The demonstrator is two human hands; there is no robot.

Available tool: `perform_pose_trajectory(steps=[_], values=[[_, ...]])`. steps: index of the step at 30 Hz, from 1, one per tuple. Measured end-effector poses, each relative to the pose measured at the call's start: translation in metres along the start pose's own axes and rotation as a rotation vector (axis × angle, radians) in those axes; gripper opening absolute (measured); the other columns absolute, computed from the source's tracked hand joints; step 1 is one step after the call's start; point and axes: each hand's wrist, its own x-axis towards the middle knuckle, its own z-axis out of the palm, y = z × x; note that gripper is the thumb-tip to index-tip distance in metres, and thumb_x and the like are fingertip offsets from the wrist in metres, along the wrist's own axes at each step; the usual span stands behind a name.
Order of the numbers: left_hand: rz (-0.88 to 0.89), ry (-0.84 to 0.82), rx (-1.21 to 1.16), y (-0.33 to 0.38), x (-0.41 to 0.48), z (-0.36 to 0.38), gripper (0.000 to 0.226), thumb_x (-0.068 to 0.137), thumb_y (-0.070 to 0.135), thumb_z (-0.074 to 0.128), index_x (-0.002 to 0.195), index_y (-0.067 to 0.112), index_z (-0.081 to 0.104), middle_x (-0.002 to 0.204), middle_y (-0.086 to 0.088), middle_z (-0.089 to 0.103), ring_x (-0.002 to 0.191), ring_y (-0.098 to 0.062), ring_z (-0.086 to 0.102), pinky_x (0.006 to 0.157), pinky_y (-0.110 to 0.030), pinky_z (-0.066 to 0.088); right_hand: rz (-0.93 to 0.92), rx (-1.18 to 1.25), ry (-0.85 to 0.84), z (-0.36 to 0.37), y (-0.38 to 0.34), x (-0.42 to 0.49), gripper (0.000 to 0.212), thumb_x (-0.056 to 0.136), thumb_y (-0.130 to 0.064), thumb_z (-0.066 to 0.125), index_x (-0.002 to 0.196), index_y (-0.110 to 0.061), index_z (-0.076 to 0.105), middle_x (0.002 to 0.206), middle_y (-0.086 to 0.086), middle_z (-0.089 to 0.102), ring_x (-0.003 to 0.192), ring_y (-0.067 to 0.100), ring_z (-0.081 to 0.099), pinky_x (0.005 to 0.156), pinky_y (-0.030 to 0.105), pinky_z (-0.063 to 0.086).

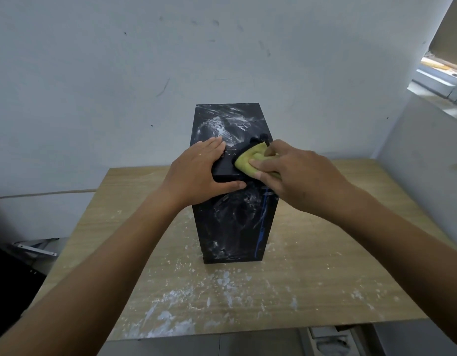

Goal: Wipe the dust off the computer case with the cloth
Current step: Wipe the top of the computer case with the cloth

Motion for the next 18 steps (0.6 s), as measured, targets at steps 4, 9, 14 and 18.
perform_pose_trajectory(steps=[4, 9, 14, 18], values=[[-0.003, -0.004, 0.003, -0.001, 0.0, 0.0, 0.116, 0.062, 0.088, 0.04, 0.154, 0.018, 0.028, 0.161, 0.007, 0.022, 0.148, -0.008, 0.018, 0.119, -0.03, 0.017, 0.106, -0.007, -0.035, -0.005, 0.02, -0.001, 0.036, 0.099, -0.049, 0.038, 0.129, -0.043, 0.055, 0.126, -0.006, 0.047, 0.099, 0.026, 0.058, 0.079, 0.036, 0.044], [0.004, -0.007, 0.004, -0.001, 0.0, 0.0, 0.116, 0.062, 0.088, 0.038, 0.154, 0.018, 0.027, 0.162, 0.007, 0.022, 0.148, -0.008, 0.017, 0.12, -0.029, 0.014, 0.209, -0.032, -0.06, 0.0, 0.023, 0.027, 0.036, 0.1, -0.047, 0.037, 0.126, -0.036, 0.06, 0.122, 0.002, 0.047, 0.101, 0.032, 0.056, 0.082, 0.038, 0.044], [0.002, 0.003, 0.0, -0.001, 0.0, 0.0, 0.116, 0.062, 0.088, 0.039, 0.154, 0.018, 0.029, 0.161, 0.006, 0.023, 0.148, -0.008, 0.019, 0.119, -0.027, 0.014, 0.192, -0.138, -0.026, 0.01, 0.004, 0.054, 0.033, 0.101, -0.04, 0.039, 0.116, -0.026, 0.065, 0.12, 0.005, 0.047, 0.097, 0.031, 0.058, 0.07, 0.033, 0.038], [0.002, 0.009, -0.013, -0.001, 0.0, 0.001, 0.117, 0.061, 0.087, 0.039, 0.154, 0.017, 0.028, 0.161, 0.006, 0.025, 0.148, -0.009, 0.02, 0.119, -0.028, 0.015, 0.098, -0.097, -0.02, 0.01, -0.007, 0.045, 0.034, 0.1, -0.043, 0.039, 0.121, -0.029, 0.062, 0.12, 0.001, 0.048, 0.096, 0.028, 0.058, 0.072, 0.033, 0.04]])
